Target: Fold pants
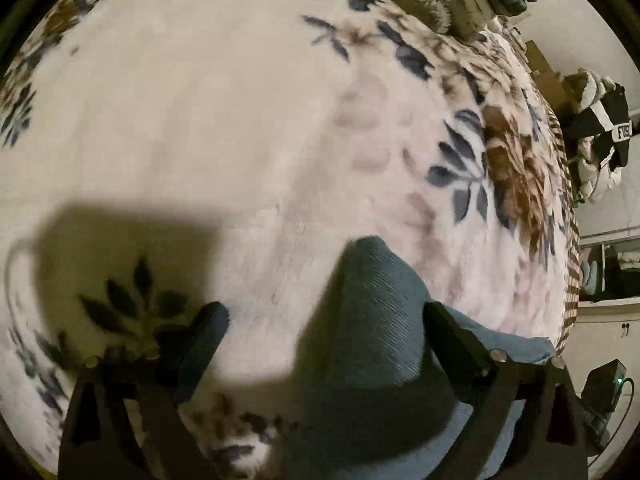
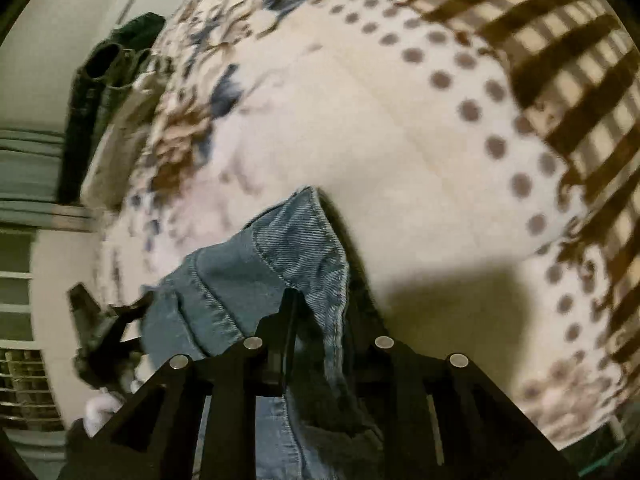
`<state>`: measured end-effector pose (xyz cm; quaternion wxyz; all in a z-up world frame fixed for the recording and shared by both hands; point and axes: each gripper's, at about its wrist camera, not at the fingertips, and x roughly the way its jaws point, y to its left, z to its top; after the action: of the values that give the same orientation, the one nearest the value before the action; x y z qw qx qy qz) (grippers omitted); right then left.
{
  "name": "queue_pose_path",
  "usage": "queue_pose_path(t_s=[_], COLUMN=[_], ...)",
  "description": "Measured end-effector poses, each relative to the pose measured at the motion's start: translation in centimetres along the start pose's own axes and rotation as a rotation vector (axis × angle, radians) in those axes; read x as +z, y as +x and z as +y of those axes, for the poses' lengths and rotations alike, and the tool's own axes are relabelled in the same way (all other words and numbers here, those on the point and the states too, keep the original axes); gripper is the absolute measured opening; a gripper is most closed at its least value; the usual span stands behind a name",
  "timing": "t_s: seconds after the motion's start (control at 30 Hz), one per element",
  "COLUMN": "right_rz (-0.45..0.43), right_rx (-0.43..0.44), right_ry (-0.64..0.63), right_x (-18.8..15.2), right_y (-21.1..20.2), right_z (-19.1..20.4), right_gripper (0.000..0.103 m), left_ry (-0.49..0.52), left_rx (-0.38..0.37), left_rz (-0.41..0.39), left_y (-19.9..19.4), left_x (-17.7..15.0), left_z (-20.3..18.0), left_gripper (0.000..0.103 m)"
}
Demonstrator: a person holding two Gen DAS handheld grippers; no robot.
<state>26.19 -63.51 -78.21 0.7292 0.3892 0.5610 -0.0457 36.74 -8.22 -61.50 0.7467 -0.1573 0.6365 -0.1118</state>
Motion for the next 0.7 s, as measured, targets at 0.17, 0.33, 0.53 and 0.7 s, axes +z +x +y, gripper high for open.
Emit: queue_pose_path(t_s=[0.17, 0.33, 0.53, 0.7], right_rz=[0.071, 0.073, 0.109, 0.017], right_rx=[0.067, 0.09, 0.215, 0.099], right_ry=[0.098, 0.178, 0.336, 0.303], right_x=[-0.5, -4.9, -10.4, -10.6], right_y=[-1.3, -5.7, -3.5, -3.9], right_z=[-1.6, -4.2, -7.3, -6.5], right_gripper=[0.052, 0.072, 0.029, 0.018], left_ry=[0.04, 0.066, 0.033, -0.006], left_rx=[0.016, -0.019, -0.036, -0.085], left_rz=[-0.027, -0.043, 0.069, 0.113], left_y=[-3.2, -7.3, -4.3, -1.5], left_x=[-1.0, -7.0, -12.4, -12.6], left_z=[-0.9, -1.0, -0.3, 0.6], left_gripper=[0.102, 0.102, 0.102, 0.103])
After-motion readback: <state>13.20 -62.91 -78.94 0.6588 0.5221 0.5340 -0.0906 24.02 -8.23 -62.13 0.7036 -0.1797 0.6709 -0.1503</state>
